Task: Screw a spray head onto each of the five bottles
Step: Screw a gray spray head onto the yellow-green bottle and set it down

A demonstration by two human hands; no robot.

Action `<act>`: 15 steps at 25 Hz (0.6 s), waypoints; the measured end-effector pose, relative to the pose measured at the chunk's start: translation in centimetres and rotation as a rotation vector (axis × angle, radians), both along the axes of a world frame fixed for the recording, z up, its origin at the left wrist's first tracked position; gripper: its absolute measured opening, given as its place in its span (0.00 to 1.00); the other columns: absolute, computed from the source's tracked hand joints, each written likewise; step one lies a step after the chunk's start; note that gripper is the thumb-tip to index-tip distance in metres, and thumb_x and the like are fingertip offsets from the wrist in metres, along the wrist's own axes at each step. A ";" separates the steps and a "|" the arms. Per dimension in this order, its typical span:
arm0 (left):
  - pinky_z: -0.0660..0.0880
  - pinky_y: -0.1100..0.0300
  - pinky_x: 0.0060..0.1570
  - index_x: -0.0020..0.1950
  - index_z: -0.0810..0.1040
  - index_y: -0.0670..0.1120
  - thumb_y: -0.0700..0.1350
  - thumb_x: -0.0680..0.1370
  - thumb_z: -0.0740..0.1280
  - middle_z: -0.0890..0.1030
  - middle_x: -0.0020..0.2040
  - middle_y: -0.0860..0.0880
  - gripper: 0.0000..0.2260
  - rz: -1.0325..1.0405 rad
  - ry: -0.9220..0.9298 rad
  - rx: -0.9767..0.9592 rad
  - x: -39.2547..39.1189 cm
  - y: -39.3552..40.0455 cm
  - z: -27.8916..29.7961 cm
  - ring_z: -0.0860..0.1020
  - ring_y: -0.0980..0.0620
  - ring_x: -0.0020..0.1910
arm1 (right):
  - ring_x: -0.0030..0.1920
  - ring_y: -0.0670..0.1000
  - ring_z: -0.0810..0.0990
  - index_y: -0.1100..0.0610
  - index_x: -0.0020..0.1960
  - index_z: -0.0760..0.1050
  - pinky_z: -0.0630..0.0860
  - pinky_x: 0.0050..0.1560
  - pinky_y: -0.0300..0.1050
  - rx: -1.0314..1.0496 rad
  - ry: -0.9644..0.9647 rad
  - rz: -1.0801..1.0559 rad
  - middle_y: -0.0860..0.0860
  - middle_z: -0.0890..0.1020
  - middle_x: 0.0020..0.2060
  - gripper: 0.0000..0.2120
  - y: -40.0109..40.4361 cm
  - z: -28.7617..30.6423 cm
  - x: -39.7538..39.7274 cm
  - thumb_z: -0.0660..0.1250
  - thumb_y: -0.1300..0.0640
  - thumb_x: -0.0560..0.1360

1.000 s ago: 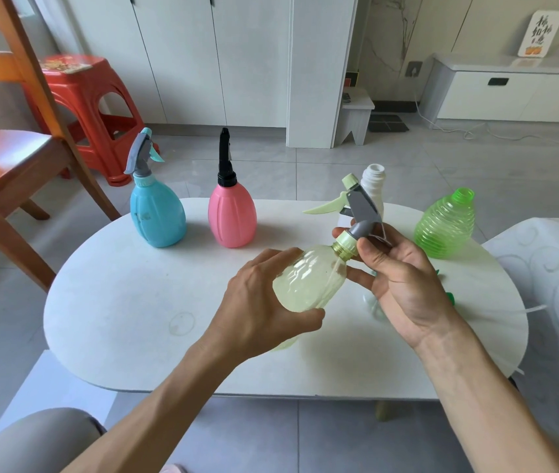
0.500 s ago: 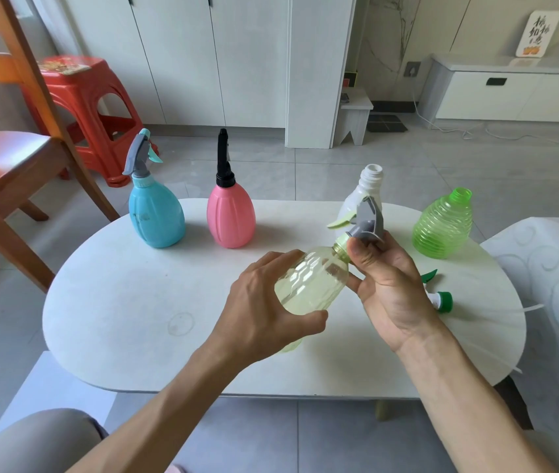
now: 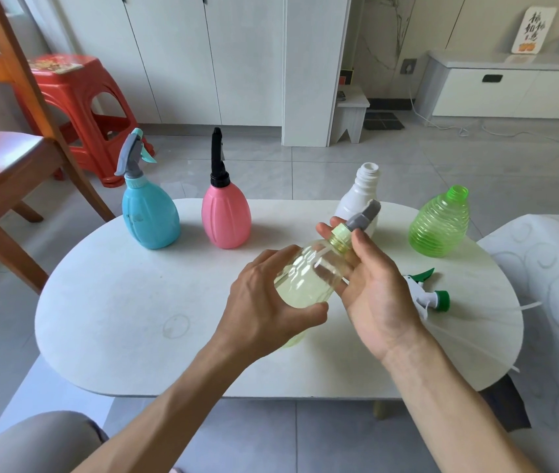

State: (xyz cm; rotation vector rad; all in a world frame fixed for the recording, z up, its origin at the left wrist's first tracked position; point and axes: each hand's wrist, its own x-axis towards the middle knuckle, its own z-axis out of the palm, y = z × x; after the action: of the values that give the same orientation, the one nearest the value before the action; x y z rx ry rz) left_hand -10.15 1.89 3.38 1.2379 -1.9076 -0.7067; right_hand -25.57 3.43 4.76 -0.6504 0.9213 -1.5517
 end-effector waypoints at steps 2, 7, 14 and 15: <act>0.69 0.76 0.49 0.65 0.77 0.57 0.61 0.60 0.74 0.77 0.51 0.65 0.33 -0.008 0.010 -0.009 0.1 0.0 0.2 0.76 0.62 0.51 | 0.59 0.53 0.82 0.56 0.63 0.77 0.74 0.61 0.51 -0.038 -0.034 0.025 0.55 0.83 0.62 0.18 0.1 0.2 0.0 0.65 0.49 0.76; 0.73 0.71 0.50 0.64 0.80 0.55 0.54 0.61 0.78 0.80 0.51 0.61 0.31 -0.070 0.069 -0.028 0.1 0.3 0.4 0.78 0.64 0.52 | 0.56 0.54 0.80 0.51 0.52 0.80 0.69 0.67 0.55 -0.080 -0.210 0.113 0.53 0.85 0.56 0.16 0.2 -0.1 0.5 0.75 0.48 0.67; 0.75 0.65 0.51 0.63 0.80 0.53 0.54 0.61 0.79 0.81 0.51 0.60 0.30 -0.089 0.057 -0.012 -0.1 0.5 0.5 0.79 0.60 0.52 | 0.53 0.51 0.80 0.51 0.52 0.79 0.68 0.64 0.53 -0.006 -0.223 0.082 0.49 0.84 0.51 0.31 0.3 -0.2 0.6 0.85 0.44 0.53; 0.75 0.64 0.51 0.62 0.80 0.54 0.54 0.61 0.78 0.81 0.51 0.59 0.29 -0.093 0.046 -0.017 -0.1 0.5 0.5 0.79 0.59 0.51 | 0.54 0.52 0.80 0.52 0.55 0.78 0.68 0.64 0.53 0.014 -0.213 0.078 0.50 0.83 0.51 0.34 0.3 -0.1 0.5 0.85 0.45 0.53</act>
State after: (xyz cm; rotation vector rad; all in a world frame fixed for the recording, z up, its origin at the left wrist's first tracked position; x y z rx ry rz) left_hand -10.29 2.43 3.90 1.1194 -1.9393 -0.7591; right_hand -25.03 3.69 4.62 -0.4947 0.7378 -1.5112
